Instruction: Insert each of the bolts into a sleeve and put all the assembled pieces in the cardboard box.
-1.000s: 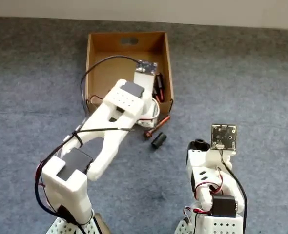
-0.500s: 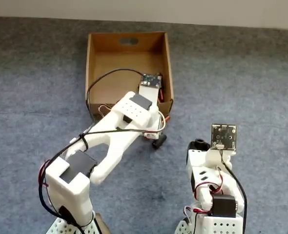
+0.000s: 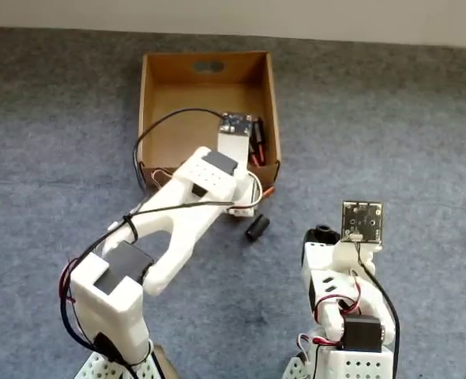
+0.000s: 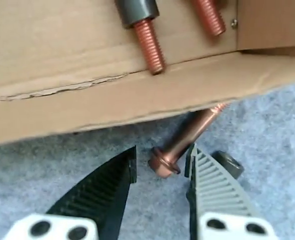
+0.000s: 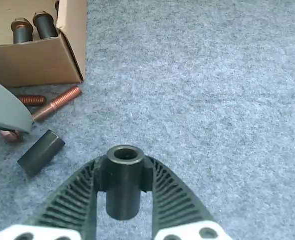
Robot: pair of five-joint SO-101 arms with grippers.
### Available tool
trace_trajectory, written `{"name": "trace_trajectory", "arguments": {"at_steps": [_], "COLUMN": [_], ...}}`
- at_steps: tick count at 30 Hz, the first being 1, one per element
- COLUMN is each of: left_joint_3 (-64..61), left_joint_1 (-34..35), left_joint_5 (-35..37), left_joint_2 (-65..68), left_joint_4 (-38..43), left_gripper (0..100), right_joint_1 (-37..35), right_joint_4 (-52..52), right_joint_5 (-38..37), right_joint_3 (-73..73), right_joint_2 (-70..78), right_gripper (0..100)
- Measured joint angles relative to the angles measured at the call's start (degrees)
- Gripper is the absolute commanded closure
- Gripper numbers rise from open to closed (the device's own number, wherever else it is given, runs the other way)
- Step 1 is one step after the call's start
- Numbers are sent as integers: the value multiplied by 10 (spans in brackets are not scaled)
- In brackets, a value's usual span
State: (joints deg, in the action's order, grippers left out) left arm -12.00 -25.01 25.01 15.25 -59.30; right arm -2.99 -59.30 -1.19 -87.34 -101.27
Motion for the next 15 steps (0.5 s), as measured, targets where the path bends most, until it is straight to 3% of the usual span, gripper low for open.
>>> {"name": "trace_trajectory", "arguments": {"at_steps": [11, 15], "left_joint_3": [3, 3], "left_joint_1": [-1, 1], "left_joint_5": [3, 3], "left_joint_2": [53, 51], "left_joint_4": [4, 4], "left_gripper": [815, 914], "right_joint_1": [0, 0], "right_joint_4": [0, 0], "right_joint_5": [0, 0], "right_joint_3": [0, 0], "right_joint_2": [0, 0], "right_gripper": [993, 993]}}
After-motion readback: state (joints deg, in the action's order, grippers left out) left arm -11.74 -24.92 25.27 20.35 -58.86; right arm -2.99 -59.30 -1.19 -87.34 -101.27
